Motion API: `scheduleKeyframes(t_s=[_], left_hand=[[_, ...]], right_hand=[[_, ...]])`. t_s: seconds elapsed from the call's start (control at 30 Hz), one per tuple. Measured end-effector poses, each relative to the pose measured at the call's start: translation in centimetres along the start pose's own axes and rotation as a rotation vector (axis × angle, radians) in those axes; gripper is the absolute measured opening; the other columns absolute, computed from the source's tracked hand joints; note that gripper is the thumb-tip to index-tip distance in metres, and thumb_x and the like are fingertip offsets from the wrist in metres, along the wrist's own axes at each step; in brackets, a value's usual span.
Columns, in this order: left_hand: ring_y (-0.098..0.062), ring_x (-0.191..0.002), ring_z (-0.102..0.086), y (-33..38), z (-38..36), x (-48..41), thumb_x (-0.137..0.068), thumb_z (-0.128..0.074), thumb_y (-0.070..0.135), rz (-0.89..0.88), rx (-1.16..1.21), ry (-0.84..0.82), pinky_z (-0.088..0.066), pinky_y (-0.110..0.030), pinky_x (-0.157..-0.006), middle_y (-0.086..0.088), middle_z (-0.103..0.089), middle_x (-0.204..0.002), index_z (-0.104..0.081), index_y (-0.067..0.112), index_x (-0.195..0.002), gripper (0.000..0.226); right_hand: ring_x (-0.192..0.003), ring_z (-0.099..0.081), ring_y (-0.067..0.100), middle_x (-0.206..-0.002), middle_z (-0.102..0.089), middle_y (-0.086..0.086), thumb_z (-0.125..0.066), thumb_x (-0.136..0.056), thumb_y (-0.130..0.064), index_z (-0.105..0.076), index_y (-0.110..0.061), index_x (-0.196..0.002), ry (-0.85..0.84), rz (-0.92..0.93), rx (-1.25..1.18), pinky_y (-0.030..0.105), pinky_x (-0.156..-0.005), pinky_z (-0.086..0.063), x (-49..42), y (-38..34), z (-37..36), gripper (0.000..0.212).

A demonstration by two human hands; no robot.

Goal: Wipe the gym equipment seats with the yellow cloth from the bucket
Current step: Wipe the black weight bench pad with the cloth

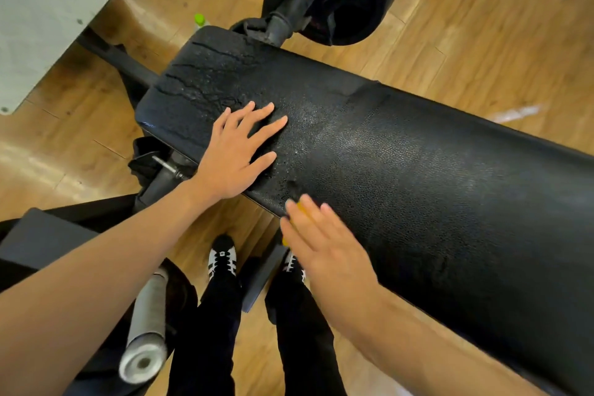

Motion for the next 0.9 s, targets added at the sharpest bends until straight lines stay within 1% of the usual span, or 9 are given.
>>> scheduleKeyframes(t_s=[0.07, 0.17, 0.3, 0.4, 0.5, 0.57, 0.67, 0.77, 0.9], left_hand=[[-0.027, -0.155, -0.020, 0.0, 0.0, -0.1, -0.102, -0.030, 0.057, 0.002, 0.000, -0.006, -0.011, -0.057, -0.124, 0.004, -0.029, -0.166, -0.033, 0.036, -0.159, 0.060], [-0.026, -0.155, -0.019, 0.0, 0.0, -0.1, -0.103, -0.028, 0.058, -0.001, -0.004, -0.004, -0.010, -0.056, -0.124, 0.005, -0.029, -0.166, -0.032, 0.037, -0.159, 0.060], [-0.026, -0.155, -0.019, 0.0, 0.0, -0.1, -0.103, -0.031, 0.056, -0.001, 0.005, 0.020, -0.009, -0.055, -0.125, 0.006, -0.029, -0.166, -0.032, 0.037, -0.159, 0.059], [-0.026, -0.155, -0.020, -0.1, 0.0, 0.0, -0.102, -0.032, 0.055, 0.004, 0.006, 0.021, -0.009, -0.055, -0.125, 0.006, -0.029, -0.166, -0.032, 0.037, -0.159, 0.059], [-0.026, -0.155, -0.020, -0.1, -0.1, 0.0, -0.102, -0.034, 0.054, 0.002, 0.002, 0.023, -0.009, -0.055, -0.125, 0.006, -0.029, -0.166, -0.032, 0.037, -0.159, 0.059], [-0.027, -0.155, -0.021, -0.1, 0.0, 0.0, -0.102, -0.034, 0.054, 0.001, -0.002, 0.023, -0.010, -0.054, -0.125, 0.005, -0.030, -0.165, -0.033, 0.036, -0.158, 0.059], [-0.027, -0.155, -0.022, 0.1, 0.2, 0.0, -0.103, -0.032, 0.055, -0.006, -0.003, 0.024, -0.011, -0.055, -0.125, 0.005, -0.030, -0.165, -0.034, 0.035, -0.158, 0.059], [-0.027, -0.155, -0.022, 0.1, 0.3, 0.0, -0.102, -0.034, 0.055, -0.007, 0.001, 0.022, -0.012, -0.056, -0.124, 0.004, -0.030, -0.165, -0.034, 0.035, -0.158, 0.059], [-0.027, -0.155, -0.021, 0.0, 0.2, -0.1, -0.102, -0.037, 0.053, -0.002, 0.005, 0.033, -0.010, -0.055, -0.125, 0.006, -0.030, -0.165, -0.033, 0.037, -0.158, 0.059]], right_hand=[[-0.145, -0.039, 0.029, -0.153, -0.046, 0.014, -0.033, -0.091, -0.016, -0.060, -0.008, -0.136, -0.182, 0.197, 0.069, 0.043, -0.123, -0.010, 2.8, -2.1, -1.7, 0.053], [-0.141, -0.045, 0.030, -0.150, -0.049, 0.016, -0.035, -0.089, -0.007, -0.060, -0.007, -0.137, -0.099, 0.253, 0.039, 0.043, -0.120, -0.022, 1.3, -0.2, 0.3, 0.054], [-0.142, -0.044, 0.030, -0.151, -0.048, 0.011, -0.052, -0.077, 0.021, -0.057, -0.007, -0.140, 0.127, -0.101, -0.096, 0.047, -0.122, -0.027, -5.3, 9.3, 4.2, 0.069], [-0.143, -0.040, 0.034, -0.156, -0.042, 0.009, -0.051, -0.095, 0.006, -0.051, -0.012, -0.144, 0.100, -0.280, -0.042, 0.050, -0.118, -0.033, -9.9, 16.1, 5.0, 0.053], [-0.132, -0.045, 0.040, -0.153, -0.042, 0.007, -0.049, -0.102, -0.015, -0.046, -0.016, -0.144, 0.122, -0.382, -0.023, 0.053, -0.098, -0.047, -10.8, 15.4, 4.7, 0.042], [-0.121, -0.051, 0.036, -0.142, -0.048, 0.009, -0.050, -0.094, -0.006, -0.050, -0.015, -0.137, 0.121, -0.300, -0.003, 0.050, -0.093, -0.051, -9.1, 10.5, 3.5, 0.044], [-0.134, -0.051, 0.031, -0.144, -0.054, 0.013, -0.035, -0.083, -0.003, -0.058, -0.009, -0.137, 0.012, 0.010, -0.020, 0.043, -0.112, -0.041, -4.4, 0.9, 0.9, 0.060], [-0.133, -0.054, 0.029, -0.146, -0.054, 0.012, -0.030, -0.080, -0.005, -0.059, -0.013, -0.138, 0.009, 0.157, 0.005, 0.042, -0.116, -0.038, -3.9, 1.6, 1.3, 0.066], [-0.113, -0.052, 0.041, -0.139, -0.052, 0.013, -0.047, -0.084, 0.002, -0.051, -0.015, -0.137, 0.176, -0.265, 0.126, 0.049, -0.102, -0.044, -10.2, 15.6, 4.5, 0.056]])
Point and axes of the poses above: each hand's wrist, its own x-axis away from the middle knuckle, its own z-axis out of the back of the hand, y = z × x, the point moved 8 cm from there along -x, towards the middle knuckle
